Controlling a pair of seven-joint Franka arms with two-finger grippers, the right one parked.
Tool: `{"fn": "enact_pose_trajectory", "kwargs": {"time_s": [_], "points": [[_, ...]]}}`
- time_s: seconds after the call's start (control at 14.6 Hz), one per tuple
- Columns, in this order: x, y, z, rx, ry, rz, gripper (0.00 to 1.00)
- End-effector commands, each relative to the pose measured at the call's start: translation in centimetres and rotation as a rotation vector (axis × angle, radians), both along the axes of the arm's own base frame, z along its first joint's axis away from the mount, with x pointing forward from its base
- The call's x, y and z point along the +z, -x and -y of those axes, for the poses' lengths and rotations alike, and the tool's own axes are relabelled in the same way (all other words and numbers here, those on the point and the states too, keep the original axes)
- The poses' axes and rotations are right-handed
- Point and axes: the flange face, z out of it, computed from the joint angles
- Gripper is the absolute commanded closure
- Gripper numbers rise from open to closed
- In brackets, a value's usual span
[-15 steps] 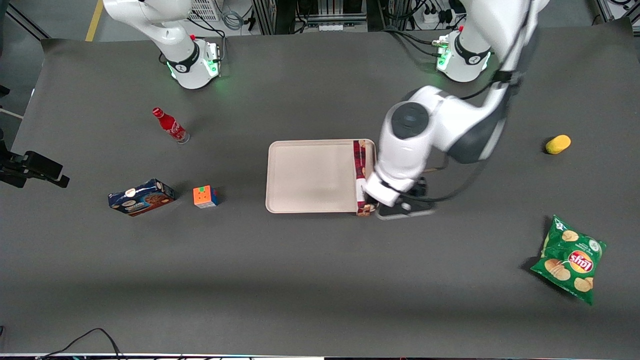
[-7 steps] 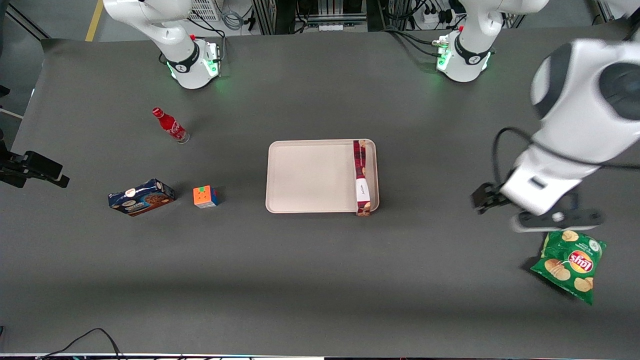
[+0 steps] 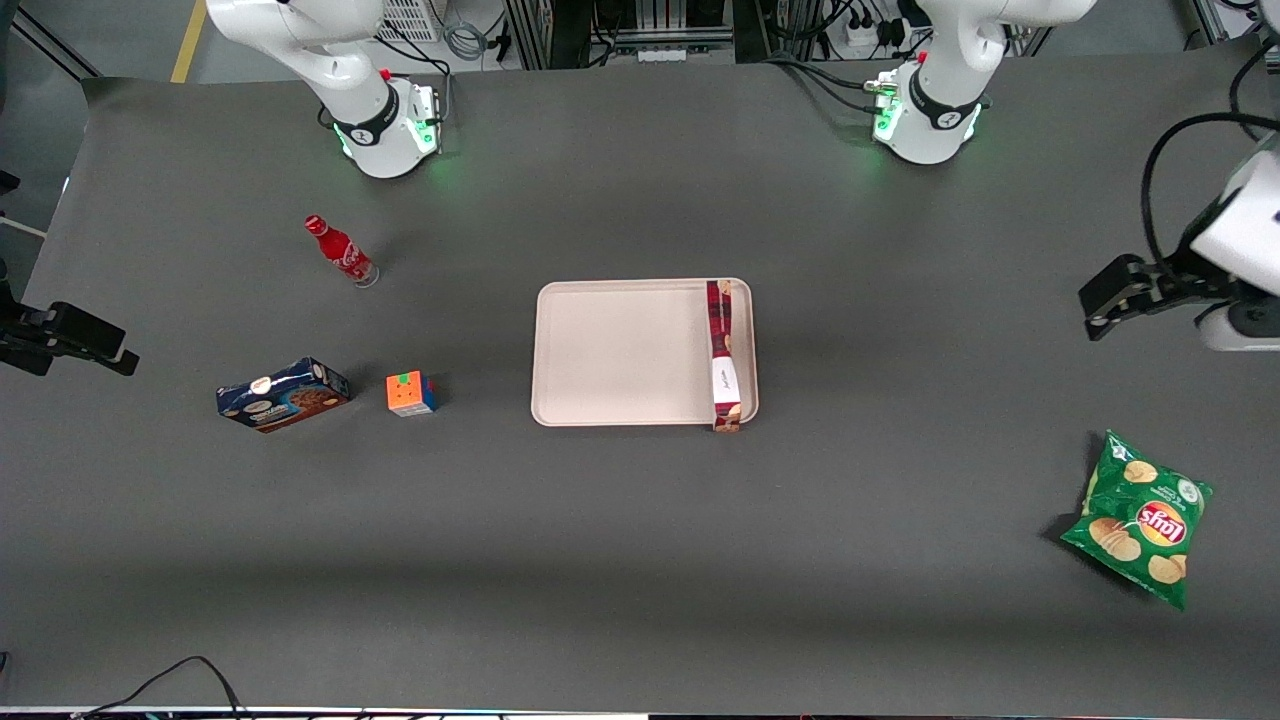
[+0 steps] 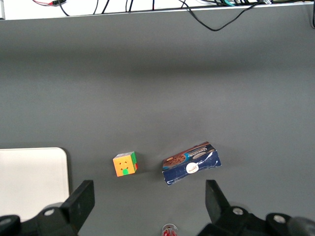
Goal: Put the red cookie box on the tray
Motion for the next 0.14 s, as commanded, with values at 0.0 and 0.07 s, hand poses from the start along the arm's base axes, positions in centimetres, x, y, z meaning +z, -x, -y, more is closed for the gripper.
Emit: {"fn": "enact_pose_trajectory", "kwargs": {"time_s": [0.0,0.07], "points": [[0.65,1.08,-1.38,-0.004,0.028,-0.021,0.00],[0.77,1.30,-1.42,-0.004,0.028,-0.025,0.00]]}}
